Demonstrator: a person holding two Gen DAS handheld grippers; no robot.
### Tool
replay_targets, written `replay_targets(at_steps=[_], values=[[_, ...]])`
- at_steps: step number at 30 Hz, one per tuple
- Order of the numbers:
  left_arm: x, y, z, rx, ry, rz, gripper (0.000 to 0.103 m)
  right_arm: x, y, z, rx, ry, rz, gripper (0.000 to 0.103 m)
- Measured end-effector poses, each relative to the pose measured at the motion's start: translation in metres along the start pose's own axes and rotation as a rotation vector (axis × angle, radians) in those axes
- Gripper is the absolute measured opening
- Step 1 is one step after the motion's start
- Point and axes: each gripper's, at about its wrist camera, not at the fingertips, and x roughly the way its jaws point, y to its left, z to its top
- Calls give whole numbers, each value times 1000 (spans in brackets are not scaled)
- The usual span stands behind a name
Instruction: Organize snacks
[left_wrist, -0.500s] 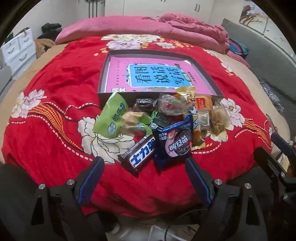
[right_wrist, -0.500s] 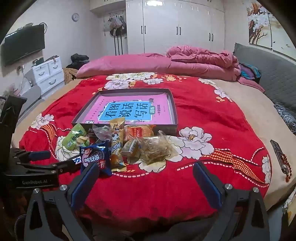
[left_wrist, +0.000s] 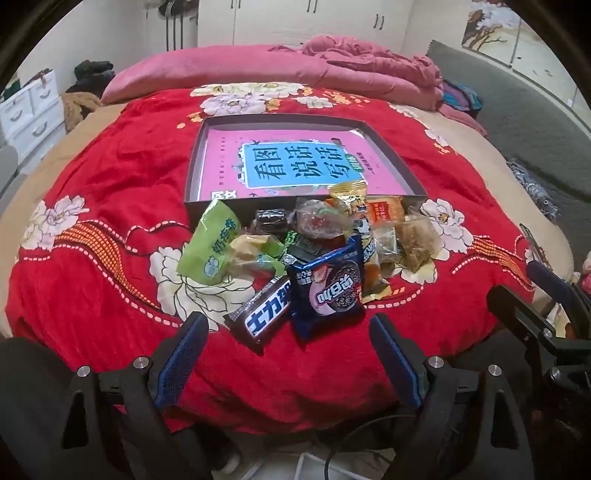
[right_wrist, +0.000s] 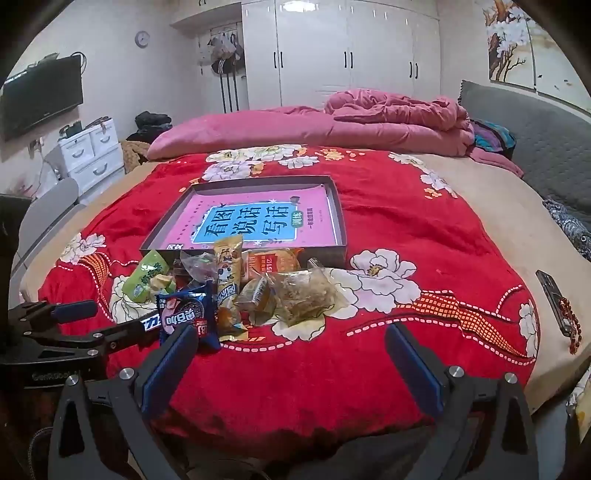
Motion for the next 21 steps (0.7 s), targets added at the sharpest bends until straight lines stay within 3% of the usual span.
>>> replay_targets(at_steps=[21], values=[[0, -3, 0, 8, -11, 12, 89, 7, -6, 4, 19, 6, -9, 102]])
